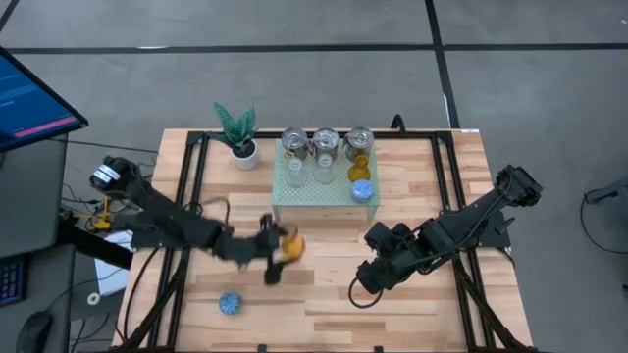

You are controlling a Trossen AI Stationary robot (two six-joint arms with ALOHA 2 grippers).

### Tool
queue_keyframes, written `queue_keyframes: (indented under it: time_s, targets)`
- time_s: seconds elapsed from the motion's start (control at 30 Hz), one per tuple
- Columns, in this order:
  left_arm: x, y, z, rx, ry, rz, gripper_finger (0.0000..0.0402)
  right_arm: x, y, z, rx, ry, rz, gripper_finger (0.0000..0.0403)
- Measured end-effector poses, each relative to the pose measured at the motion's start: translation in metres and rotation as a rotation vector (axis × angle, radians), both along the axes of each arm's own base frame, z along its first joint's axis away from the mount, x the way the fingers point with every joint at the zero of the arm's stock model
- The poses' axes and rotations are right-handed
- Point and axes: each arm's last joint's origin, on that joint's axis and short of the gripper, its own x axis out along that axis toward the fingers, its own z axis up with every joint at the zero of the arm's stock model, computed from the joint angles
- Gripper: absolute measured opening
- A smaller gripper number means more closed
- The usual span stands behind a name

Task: Pick & Place candle stick holders
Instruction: Put the brown scented candle on the shelf

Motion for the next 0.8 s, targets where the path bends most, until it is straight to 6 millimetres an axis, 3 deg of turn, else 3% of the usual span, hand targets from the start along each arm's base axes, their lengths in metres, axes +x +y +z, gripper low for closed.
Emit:
queue_keyframes:
  time_s: [0.13,0.27,0.53,0.8]
  targets:
    - [0.009,0.039,0.015,-0.032,-0.062,0.148,0.0313,0.001,-0.001,0.000,0.004,-0.002,-0.014,0.0353]
    - [0.018,0.057,0.029,-0.052,-0.102,0.208,0.0312,0.001,-0.001,0.000,0.003,-0.003,-0.014,0.0353]
    - [0.042,0.054,0.034,-0.037,-0.102,0.242,0.0310,0.001,-0.001,0.000,0.002,-0.003,-0.015,0.0353]
    - [0.070,0.055,0.041,0.015,-0.123,0.411,0.0310,0.001,-0.001,0.000,0.008,-0.007,-0.019,0.0353]
